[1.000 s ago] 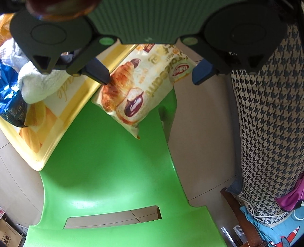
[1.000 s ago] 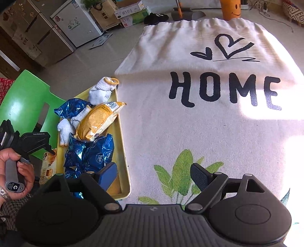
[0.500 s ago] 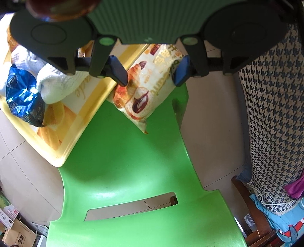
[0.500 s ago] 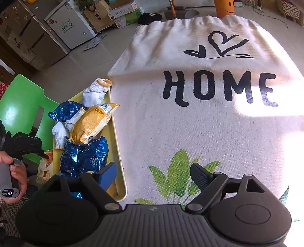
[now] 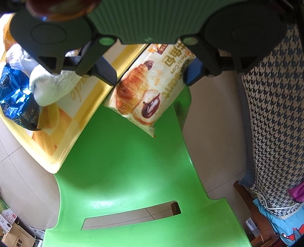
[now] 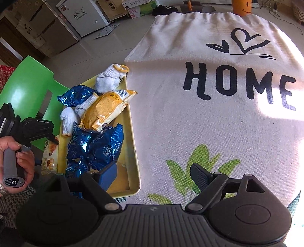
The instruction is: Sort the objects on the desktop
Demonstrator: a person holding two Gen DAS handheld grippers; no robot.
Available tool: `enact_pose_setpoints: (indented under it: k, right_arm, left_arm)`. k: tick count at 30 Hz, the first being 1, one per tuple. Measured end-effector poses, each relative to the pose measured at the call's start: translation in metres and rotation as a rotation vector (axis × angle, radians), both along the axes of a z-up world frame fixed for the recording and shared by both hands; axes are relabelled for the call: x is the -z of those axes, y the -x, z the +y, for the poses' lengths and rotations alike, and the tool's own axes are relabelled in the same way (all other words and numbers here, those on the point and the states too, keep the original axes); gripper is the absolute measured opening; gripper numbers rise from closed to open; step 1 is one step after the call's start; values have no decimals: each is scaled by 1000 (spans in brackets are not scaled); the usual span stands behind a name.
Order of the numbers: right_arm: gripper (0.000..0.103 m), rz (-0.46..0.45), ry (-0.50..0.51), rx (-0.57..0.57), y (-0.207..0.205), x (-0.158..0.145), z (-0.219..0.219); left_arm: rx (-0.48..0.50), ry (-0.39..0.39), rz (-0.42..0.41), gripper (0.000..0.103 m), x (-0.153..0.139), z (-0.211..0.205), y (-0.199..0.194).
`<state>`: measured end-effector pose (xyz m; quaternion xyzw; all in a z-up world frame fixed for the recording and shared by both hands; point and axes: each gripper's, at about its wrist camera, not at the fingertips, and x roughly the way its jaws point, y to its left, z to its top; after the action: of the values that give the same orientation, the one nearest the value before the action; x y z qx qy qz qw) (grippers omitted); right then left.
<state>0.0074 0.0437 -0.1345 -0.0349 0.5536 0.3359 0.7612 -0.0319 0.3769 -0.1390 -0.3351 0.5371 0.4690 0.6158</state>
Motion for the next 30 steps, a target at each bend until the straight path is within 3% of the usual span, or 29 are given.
enact_pose_setpoints:
  k: [2,4,7,9,12,18,23,25,30]
  right_arm:
    - [85,-14,-12,-48,6,-1,11]
    - [85,-34,-14,-90,10,-1,22]
    - [85,-57,-17,-153,17,2,41]
    - [85,-66,-18,-182,19,4,51]
    - [85,-59,-38,-189,18,5,62]
    - [85,-31,-77,-210,16,6,82]
    - [85,-72,-91,-264,21,1,91]
    - [85,-83,-93,-270,21,-1,94]
    - [85,-96,-105,-313,24,-4,101]
  left_arm:
    - [0,7,-1,86,2,2,-1]
    - [4,7,-3,83,2,0,-3]
    - [44,-21,2,70,-3,-5,-9]
    - [47,-32,8,55,-8,-6,-10]
    - [9,-17,-34,48,-14,1,-6]
    - [-7,5,-84,48,-22,1,-7]
    - [-42,64,-172,49,-29,9,-1]
    - [-47,83,-179,53,-24,15,0]
    - [-5,140,-217,79,-13,27,-4]
